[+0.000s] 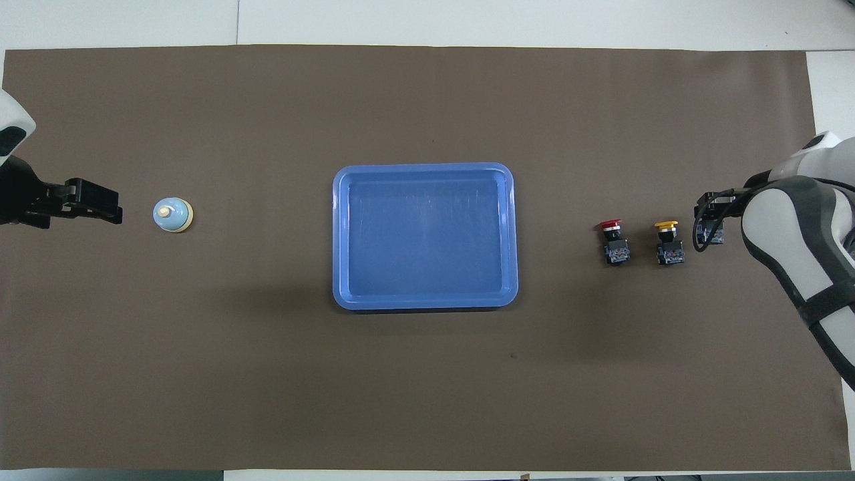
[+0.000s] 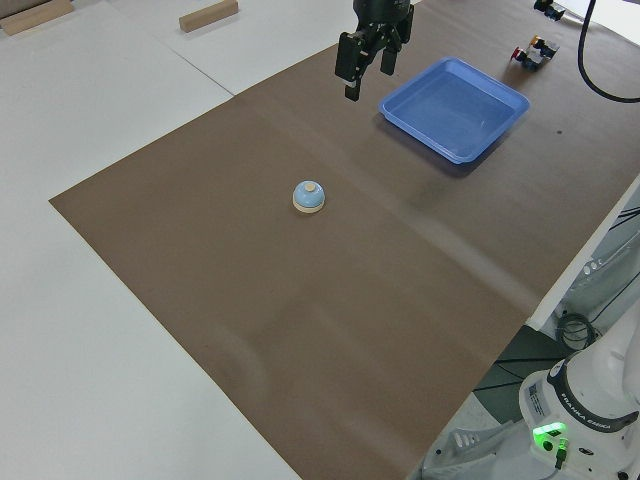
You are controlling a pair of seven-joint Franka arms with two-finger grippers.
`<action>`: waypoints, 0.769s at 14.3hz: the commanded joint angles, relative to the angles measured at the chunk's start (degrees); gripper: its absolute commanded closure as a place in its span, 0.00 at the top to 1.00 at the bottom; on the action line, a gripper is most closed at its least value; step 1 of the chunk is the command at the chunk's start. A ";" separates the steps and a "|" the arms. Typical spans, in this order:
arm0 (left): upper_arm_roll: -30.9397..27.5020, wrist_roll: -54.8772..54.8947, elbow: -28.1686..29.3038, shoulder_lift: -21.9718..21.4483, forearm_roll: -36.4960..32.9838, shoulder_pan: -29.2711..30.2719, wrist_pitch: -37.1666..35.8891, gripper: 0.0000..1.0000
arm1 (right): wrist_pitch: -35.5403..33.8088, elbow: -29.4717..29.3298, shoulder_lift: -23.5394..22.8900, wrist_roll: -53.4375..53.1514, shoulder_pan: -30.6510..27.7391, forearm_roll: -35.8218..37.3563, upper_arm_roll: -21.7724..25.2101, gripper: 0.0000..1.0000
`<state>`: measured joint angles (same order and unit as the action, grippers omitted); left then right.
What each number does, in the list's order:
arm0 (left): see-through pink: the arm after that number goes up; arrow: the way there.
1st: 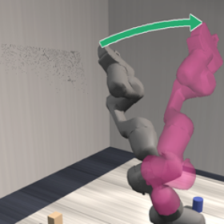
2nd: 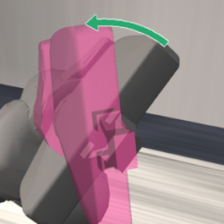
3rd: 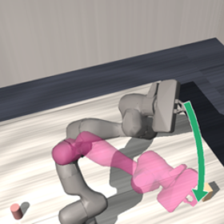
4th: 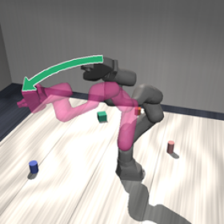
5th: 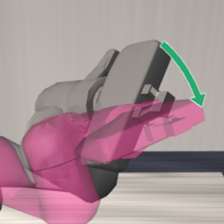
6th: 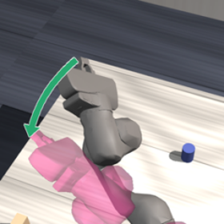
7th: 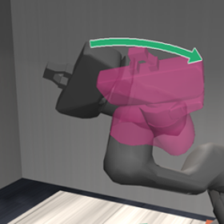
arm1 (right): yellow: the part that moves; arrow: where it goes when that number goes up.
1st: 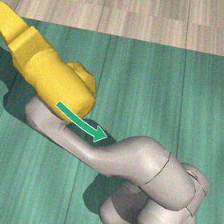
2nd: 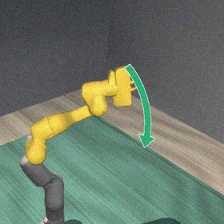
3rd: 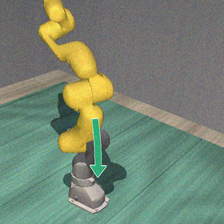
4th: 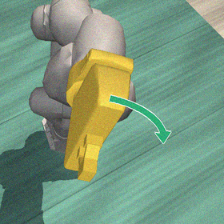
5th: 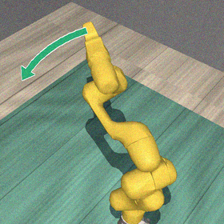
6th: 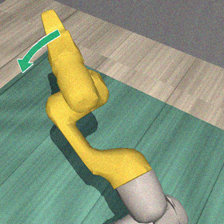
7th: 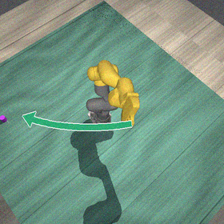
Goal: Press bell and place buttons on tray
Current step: 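Grasp the green-capped button switch with the right gripper, then carry the green button into the blue tray and release it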
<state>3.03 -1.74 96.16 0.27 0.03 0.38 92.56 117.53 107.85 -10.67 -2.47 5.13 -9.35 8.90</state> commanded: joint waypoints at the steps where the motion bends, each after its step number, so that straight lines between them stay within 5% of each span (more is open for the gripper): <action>1: -0.13 -0.28 0.08 -0.62 -0.11 0.06 0.42 1.00 | 1.02 -2.03 -1.10 -17.24 9.51 -0.50 -0.02 0.00; 7: -0.13 -0.28 0.08 -0.62 -0.11 0.06 0.42 1.00 | 5.41 -4.59 -5.05 -36.36 26.31 -0.23 -0.11 0.00; 11: -0.13 -0.28 0.08 -0.62 -0.11 0.06 0.42 1.00 | 11.21 -0.12 -7.17 -36.55 29.49 0.03 -0.11 0.04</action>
<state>3.02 -1.74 96.16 0.27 0.03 0.38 92.57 125.70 105.46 -17.34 -39.12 34.57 -9.35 8.52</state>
